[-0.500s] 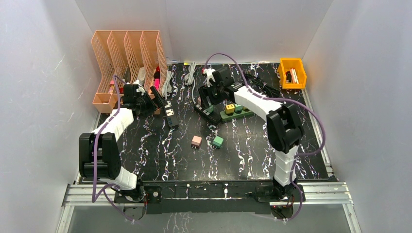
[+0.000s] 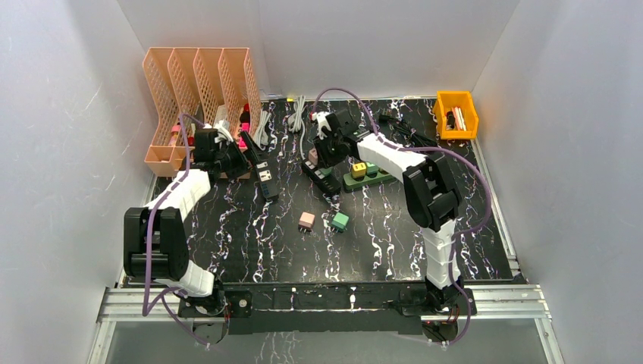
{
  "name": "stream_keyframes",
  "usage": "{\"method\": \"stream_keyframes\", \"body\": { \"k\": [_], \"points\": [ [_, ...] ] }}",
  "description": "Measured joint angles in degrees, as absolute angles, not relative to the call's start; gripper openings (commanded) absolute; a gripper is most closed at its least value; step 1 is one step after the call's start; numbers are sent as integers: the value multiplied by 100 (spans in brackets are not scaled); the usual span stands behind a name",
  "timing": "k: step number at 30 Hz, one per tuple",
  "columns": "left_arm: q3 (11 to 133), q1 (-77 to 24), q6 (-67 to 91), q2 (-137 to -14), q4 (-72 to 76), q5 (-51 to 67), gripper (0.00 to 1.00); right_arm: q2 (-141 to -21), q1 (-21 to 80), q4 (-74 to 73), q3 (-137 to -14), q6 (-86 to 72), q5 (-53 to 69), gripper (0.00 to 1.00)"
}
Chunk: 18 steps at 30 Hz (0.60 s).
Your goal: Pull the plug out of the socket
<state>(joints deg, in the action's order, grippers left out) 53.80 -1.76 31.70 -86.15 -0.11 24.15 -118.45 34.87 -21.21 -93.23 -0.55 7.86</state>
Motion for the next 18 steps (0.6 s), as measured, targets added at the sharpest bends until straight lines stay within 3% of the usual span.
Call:
{"method": "stream_keyframes", "body": {
  "k": [2,3,18],
  "points": [
    [5380,-297,3182,-8615,87,2502,98,-11919,3487,-2170,-9469,-53,796,1],
    [5380,-363,3196,-8615,126,2535,98,-11974,3487,-2213,-9552,-33,786,0],
    [5587,-1410,3326,-9069,628,2696,98,-12337,3483,-2319,-10555,-846,1171,0]
  ]
}}
